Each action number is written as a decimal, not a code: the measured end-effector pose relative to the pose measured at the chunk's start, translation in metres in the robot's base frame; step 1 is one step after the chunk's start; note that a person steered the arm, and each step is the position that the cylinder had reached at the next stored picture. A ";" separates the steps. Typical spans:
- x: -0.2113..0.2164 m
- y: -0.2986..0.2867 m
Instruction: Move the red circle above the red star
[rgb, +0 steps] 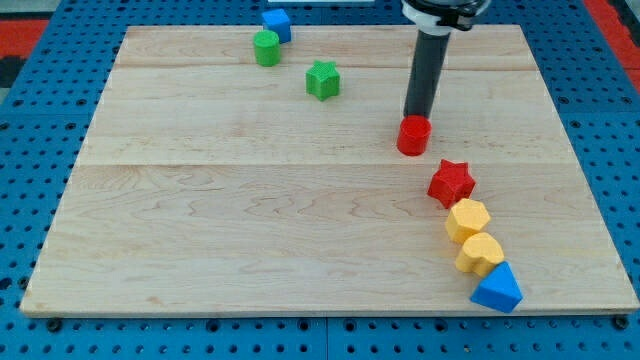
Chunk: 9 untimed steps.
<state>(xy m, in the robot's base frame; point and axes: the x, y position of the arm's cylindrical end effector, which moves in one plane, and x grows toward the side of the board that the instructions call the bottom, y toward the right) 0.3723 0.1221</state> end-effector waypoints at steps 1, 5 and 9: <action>-0.033 -0.029; 0.020 -0.032; -0.010 0.018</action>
<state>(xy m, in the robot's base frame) 0.3622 0.1399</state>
